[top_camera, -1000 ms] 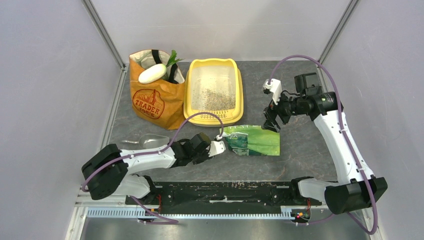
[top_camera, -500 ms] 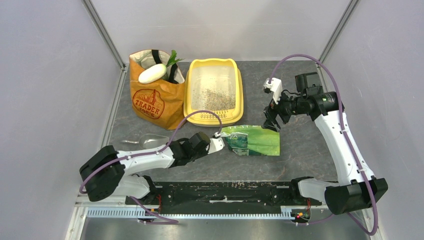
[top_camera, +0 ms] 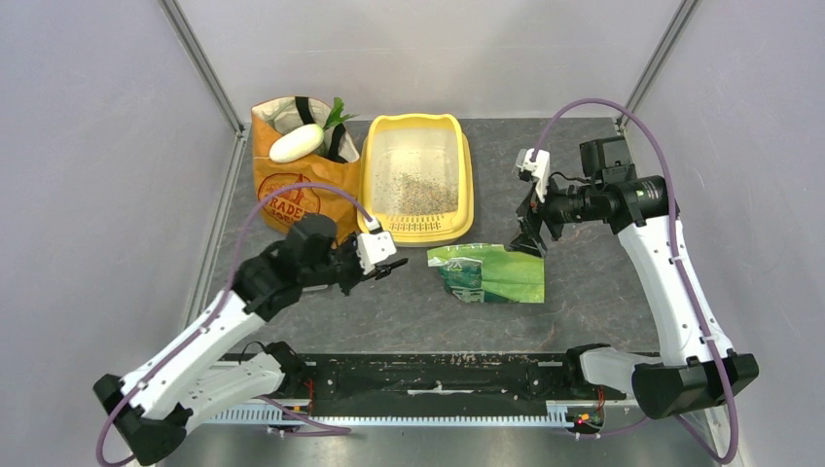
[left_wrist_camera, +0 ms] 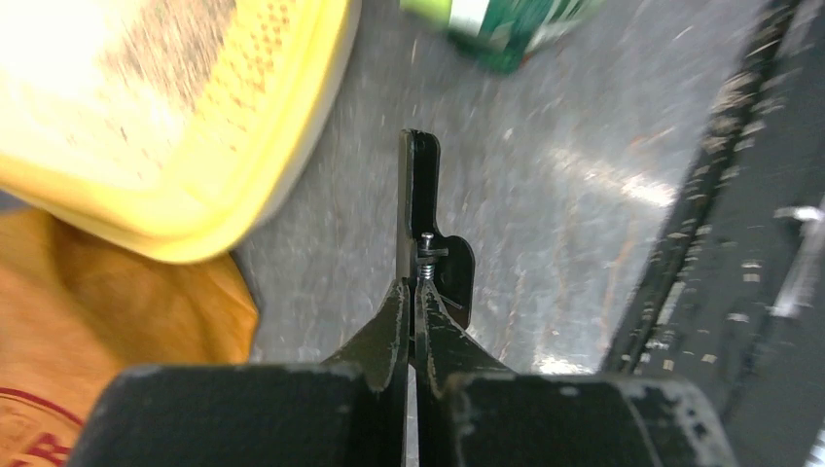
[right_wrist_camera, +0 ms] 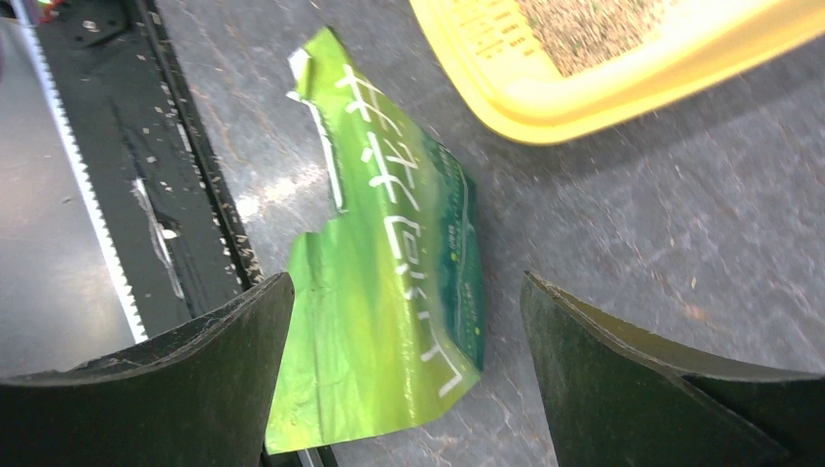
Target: Fill the litter box with clean litter
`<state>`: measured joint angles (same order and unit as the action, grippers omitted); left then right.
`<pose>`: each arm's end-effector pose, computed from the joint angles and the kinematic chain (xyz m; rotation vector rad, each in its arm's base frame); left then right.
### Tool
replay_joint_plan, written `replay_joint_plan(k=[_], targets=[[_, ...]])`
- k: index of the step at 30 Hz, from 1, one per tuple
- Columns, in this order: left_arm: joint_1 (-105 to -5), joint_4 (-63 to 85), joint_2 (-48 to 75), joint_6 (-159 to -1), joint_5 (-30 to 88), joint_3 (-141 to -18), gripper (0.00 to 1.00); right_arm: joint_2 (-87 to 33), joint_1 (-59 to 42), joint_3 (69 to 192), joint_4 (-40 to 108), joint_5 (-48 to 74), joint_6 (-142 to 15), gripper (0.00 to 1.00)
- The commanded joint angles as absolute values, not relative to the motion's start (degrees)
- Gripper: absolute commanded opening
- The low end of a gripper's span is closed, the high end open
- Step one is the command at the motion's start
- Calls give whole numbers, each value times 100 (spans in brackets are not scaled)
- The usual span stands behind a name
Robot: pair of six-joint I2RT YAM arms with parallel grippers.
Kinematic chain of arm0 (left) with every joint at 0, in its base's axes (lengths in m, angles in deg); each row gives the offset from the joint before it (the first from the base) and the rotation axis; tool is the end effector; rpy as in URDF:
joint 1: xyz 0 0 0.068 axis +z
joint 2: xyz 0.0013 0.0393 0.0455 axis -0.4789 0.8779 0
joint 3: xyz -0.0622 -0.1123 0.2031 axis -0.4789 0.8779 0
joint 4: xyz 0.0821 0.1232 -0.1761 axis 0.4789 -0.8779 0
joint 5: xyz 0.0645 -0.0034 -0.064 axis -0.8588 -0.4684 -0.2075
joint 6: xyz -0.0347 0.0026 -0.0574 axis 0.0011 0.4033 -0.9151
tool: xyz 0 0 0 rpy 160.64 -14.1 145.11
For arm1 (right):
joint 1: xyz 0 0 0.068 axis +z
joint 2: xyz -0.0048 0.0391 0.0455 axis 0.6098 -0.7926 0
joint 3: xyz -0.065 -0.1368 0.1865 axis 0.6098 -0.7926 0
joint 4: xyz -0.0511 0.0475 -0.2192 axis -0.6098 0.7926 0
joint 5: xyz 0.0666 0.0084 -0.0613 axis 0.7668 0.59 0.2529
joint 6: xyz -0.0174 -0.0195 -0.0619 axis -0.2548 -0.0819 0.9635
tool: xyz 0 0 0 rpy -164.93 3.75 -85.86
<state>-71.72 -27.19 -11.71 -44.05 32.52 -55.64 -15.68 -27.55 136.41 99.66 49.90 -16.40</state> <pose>0.1279 -0.1347 0.2660 1.3360 1.8065 -0.4105 0.1907 0.0720 0.3407 -1.2328 1.9181 0.7067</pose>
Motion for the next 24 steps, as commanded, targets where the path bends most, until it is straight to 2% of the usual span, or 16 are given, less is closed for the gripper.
replay_joint_plan(k=[1, 10, 18, 24], targets=[[-7010, -4207, -1140, -3757, 5618, -6791, 2, -1455, -2643, 13965, 10292, 5991, -1339, 90], [-7016, -4032, 446, -4626, 7056, -8586, 2, -1495, -1293, 13963, 10198, 5943, -1363, 82], [-7086, -3142, 863, -5263, 7169, -8726, 2, -1356, -504, 13624, 9147, 5438, -2018, 75], [-7200, -2788, 908, -5547, 7089, -8657, 2, -1456, -214, 13580, 9011, 5333, -2162, 64]])
